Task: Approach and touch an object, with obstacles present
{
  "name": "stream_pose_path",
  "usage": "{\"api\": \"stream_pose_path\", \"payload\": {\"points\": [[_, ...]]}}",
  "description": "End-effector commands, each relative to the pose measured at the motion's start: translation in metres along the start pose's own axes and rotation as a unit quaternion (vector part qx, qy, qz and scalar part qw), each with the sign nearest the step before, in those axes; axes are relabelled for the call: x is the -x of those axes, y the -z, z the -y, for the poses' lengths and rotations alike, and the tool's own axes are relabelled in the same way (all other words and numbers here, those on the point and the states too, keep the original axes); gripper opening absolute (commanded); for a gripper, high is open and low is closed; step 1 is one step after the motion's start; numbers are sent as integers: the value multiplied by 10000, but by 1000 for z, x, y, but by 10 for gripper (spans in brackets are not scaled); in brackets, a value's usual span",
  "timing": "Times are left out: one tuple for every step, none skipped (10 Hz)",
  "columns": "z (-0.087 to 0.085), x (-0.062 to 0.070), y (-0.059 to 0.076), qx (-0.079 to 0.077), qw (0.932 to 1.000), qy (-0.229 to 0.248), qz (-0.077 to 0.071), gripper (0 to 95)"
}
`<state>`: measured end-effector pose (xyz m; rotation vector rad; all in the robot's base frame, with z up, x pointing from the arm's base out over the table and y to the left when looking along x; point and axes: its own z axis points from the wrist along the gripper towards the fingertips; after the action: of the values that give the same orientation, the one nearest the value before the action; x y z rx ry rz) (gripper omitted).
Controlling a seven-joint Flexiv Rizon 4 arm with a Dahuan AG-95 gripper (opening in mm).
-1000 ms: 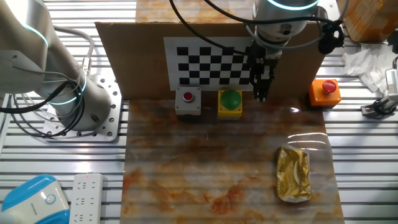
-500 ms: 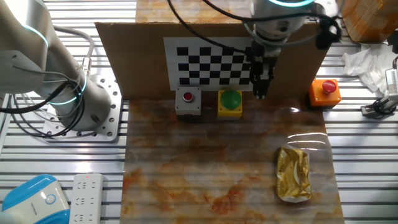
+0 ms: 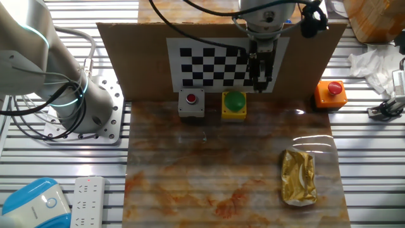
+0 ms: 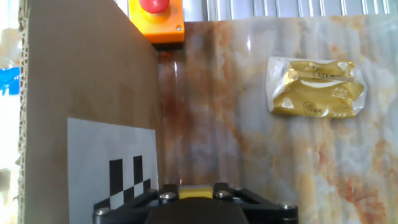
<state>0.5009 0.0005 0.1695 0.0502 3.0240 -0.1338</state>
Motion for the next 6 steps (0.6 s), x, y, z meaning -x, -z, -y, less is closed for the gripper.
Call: {"api": "stream_pose_path", "payload": {"points": [[1, -1, 1, -3, 10000, 1, 9, 0], [1, -1, 1, -1, 10000, -1, 9, 0], [1, -1, 1, 28, 10000, -15, 6, 0], [0, -1, 2, 62, 10000, -38, 0, 0], [0, -1, 3, 159, 9998, -62, -42, 0], [0, -1, 3, 173, 9998, -80, -98, 0]]}}
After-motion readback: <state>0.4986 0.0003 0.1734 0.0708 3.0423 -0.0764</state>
